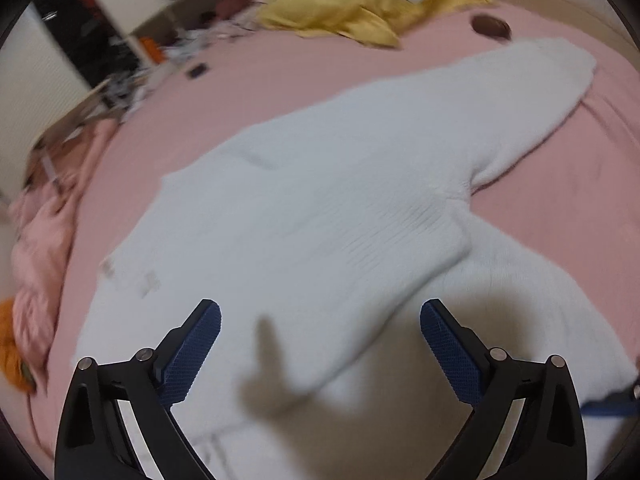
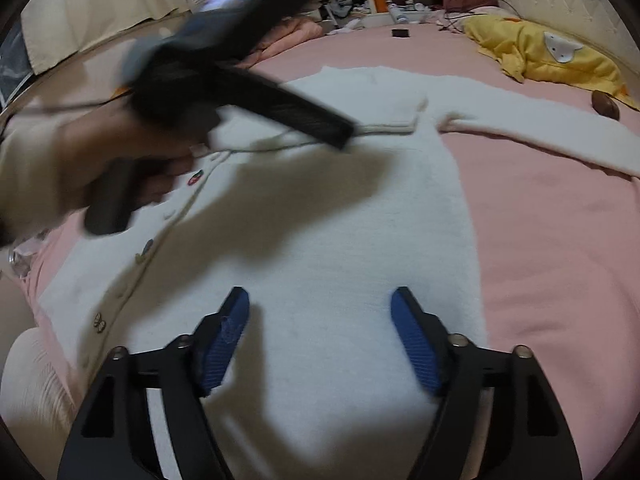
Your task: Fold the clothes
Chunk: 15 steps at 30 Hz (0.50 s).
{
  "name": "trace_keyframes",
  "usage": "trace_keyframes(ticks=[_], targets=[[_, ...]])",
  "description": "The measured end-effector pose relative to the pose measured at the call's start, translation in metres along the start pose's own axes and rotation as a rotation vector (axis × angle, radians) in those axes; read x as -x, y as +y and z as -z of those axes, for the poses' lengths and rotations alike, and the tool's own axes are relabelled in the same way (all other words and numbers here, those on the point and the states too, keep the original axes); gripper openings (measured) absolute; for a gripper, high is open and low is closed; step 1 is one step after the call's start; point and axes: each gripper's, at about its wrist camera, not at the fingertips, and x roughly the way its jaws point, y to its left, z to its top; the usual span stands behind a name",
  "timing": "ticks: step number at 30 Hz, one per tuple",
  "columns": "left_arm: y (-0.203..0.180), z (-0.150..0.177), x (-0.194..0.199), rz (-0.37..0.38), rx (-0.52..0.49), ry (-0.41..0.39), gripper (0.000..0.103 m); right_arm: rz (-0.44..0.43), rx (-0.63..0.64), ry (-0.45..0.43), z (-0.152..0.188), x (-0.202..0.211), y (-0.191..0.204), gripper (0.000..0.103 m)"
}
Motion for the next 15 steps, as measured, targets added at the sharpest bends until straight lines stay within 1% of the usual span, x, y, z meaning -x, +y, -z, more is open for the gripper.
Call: trace_keyframes(ticks=[1,3,5,6,7,8,9,10,11,12,13,15], targets=[[-0.005,-0.006,-0.009,0.017,-0.032,0.015,0.101,-0.007,0.0,0.0,-0.001,-0.001,0.001,0.079],[-0.006,-0.011,-0.016,0.039,-0.064,0.021,0.101,-0.013,-0.005,0.001,-0.002,-0.002,0.0,0.08],[0.002,-0.014,-0.019,0.086,-0.068,0.018,0.101,-0.023,-0.021,0.0,-0.002,-0.003,-0.002,0.081],[0.008,-0.016,-0.02,0.121,-0.049,0.021,0.094,-0.029,-0.031,-0.002,-0.003,-0.004,-0.003,0.081],[0.015,-0.018,-0.02,0.188,-0.01,0.026,0.084,-0.035,-0.042,-0.003,-0.003,-0.004,-0.005,0.081],[0.021,-0.019,-0.021,0.242,0.031,0.031,0.064,-0.038,-0.049,-0.004,-0.004,-0.004,-0.006,0.081],[0.028,-0.02,-0.019,0.265,0.078,0.025,0.048,-0.04,-0.054,-0.005,-0.004,-0.004,-0.006,0.081],[0.033,-0.02,-0.018,0.286,0.104,0.018,0.036,-0.041,-0.056,-0.006,-0.003,-0.005,-0.005,0.082],[0.039,-0.02,-0.017,0.301,0.13,0.018,0.02,-0.04,-0.056,-0.006,-0.003,-0.006,-0.005,0.082],[0.043,-0.019,-0.016,0.316,0.149,0.016,0.016,-0.039,-0.054,-0.007,-0.003,-0.006,-0.004,0.082],[0.05,-0.017,-0.014,0.345,0.178,0.012,0.014,-0.037,-0.05,-0.008,-0.002,-0.006,-0.003,0.082],[0.057,-0.014,-0.009,0.367,0.215,-0.005,0.012,-0.036,-0.042,-0.008,-0.002,-0.007,-0.002,0.082]])
